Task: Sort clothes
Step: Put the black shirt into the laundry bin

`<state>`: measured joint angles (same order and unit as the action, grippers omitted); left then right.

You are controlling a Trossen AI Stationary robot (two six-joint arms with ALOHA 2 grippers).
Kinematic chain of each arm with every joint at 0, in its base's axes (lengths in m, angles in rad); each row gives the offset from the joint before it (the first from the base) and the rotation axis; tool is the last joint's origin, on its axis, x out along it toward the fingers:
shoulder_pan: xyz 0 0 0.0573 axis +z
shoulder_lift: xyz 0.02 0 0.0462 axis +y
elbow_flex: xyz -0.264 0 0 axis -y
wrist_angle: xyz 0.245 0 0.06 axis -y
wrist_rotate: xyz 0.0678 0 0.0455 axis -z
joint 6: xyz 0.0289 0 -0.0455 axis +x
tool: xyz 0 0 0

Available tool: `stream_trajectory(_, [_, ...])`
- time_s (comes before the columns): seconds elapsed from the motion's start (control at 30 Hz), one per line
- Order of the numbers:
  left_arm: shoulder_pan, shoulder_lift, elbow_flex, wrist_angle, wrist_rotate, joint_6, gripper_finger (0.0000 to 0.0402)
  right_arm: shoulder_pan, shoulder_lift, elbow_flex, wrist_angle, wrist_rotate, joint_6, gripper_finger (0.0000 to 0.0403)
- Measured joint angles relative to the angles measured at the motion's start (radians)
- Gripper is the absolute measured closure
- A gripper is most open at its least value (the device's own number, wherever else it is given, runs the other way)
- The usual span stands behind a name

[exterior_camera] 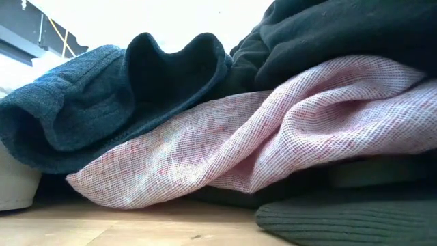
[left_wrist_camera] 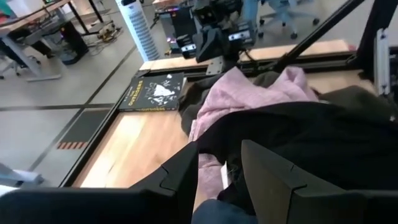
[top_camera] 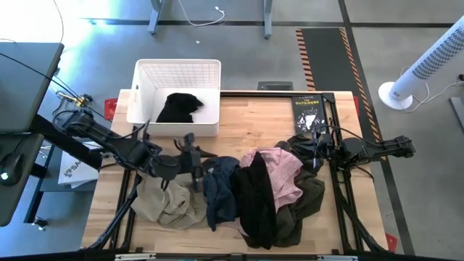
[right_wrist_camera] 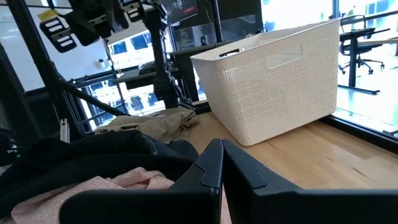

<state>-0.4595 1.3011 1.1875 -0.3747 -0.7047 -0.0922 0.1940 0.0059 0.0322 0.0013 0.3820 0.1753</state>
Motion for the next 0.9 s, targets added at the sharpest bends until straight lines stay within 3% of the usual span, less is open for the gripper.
stream_trajectory(0.2, [0.001, 0.022, 0.000, -0.014, -0.046, -0.011, 0.0283, 0.000, 0.000, 0.000, 0.000, 0.000, 0.000, 0.0402])
stream_trajectory(0.57, [0.030, 0.067, 0.000, -0.026, -0.036, 0.000, 0.0283, 0.000, 0.000, 0.000, 0.000, 0.000, 0.000, 0.0402])
stream_trajectory(0.9, [0.048, 0.120, 0.000, -0.028, 0.064, -0.001, 0.0283, 0.000, 0.000, 0.000, 0.000, 0.000, 0.000, 0.0402])
